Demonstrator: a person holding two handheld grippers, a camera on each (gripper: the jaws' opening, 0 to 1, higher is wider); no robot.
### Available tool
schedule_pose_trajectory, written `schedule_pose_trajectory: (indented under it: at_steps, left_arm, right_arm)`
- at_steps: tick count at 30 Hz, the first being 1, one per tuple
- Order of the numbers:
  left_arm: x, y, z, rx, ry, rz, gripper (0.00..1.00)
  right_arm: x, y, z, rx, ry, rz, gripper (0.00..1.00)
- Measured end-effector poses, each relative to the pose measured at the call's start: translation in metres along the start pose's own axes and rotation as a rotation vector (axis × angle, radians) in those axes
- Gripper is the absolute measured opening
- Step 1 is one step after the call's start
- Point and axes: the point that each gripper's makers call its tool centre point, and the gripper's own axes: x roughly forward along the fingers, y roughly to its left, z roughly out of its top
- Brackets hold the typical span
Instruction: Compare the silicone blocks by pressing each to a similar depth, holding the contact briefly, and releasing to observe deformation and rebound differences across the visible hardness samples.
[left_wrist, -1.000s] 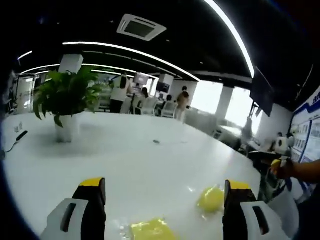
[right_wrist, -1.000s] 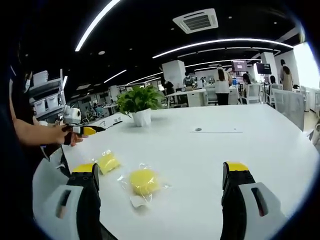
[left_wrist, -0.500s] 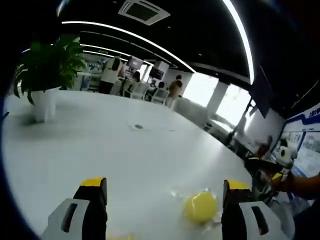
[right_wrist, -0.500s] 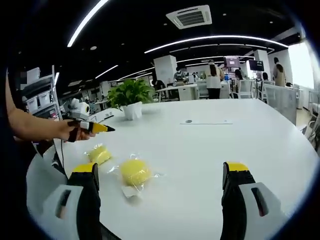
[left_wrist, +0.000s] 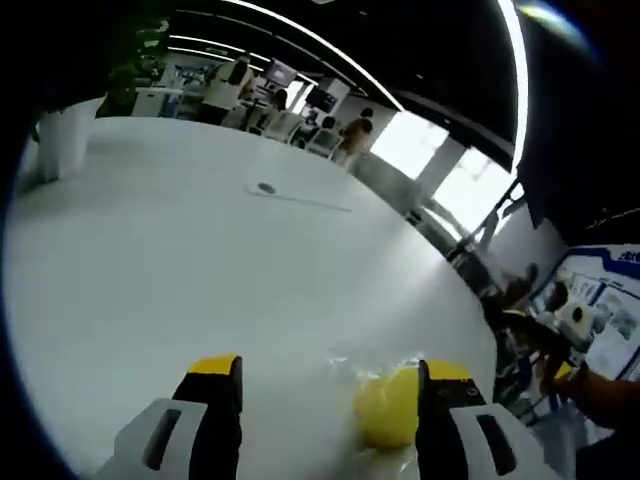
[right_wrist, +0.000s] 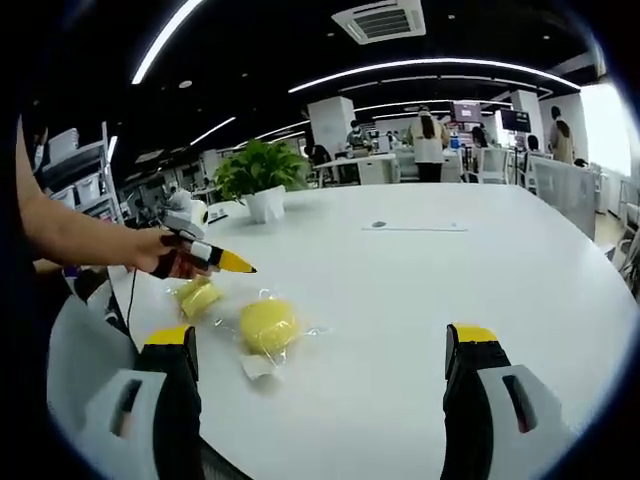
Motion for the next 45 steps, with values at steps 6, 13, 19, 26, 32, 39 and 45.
schedule_pose_trajectory:
  at_steps: [6,13,19,26,32,39,45]
  left_arm:
    - [0.017,-0.006,-0.005,-0.082,0.021,-0.034,0.64]
    - [0.030,-0.012,-0.015,-0.167,0.076,-0.074,0.40]
    - [0.038,-0.019,-0.021,-0.268,0.111,-0.118,0.26]
    - [0.040,-0.026,-0.031,-0.320,0.156,-0.123,0.10]
    - [0.040,-0.030,-0.032,-0.253,0.156,-0.131,0.00]
    - [0.036,-0.039,-0.027,-0.271,0.104,-0.123,0.00]
    - [0.025,-0.059,-0.009,-0.264,0.026,-0.183,0.00]
  right_arm:
    - [0.010,0.004,-0.007,0.013,0.028,0.014,0.96]
    - [0.012,0.012,-0.004,0.019,0.027,0.028,0.96]
    - [0.012,0.011,-0.011,0.039,0.035,0.016,0.96]
    - [0.005,0.018,-0.011,0.064,0.021,0.000,0.96]
    - [0.003,0.022,-0.013,0.067,0.019,0.004,0.96]
    - [-0.001,0.017,-0.004,0.060,0.012,0.005,0.96]
    - [-0.003,0.019,0.002,0.065,-0.008,0.008,0.96]
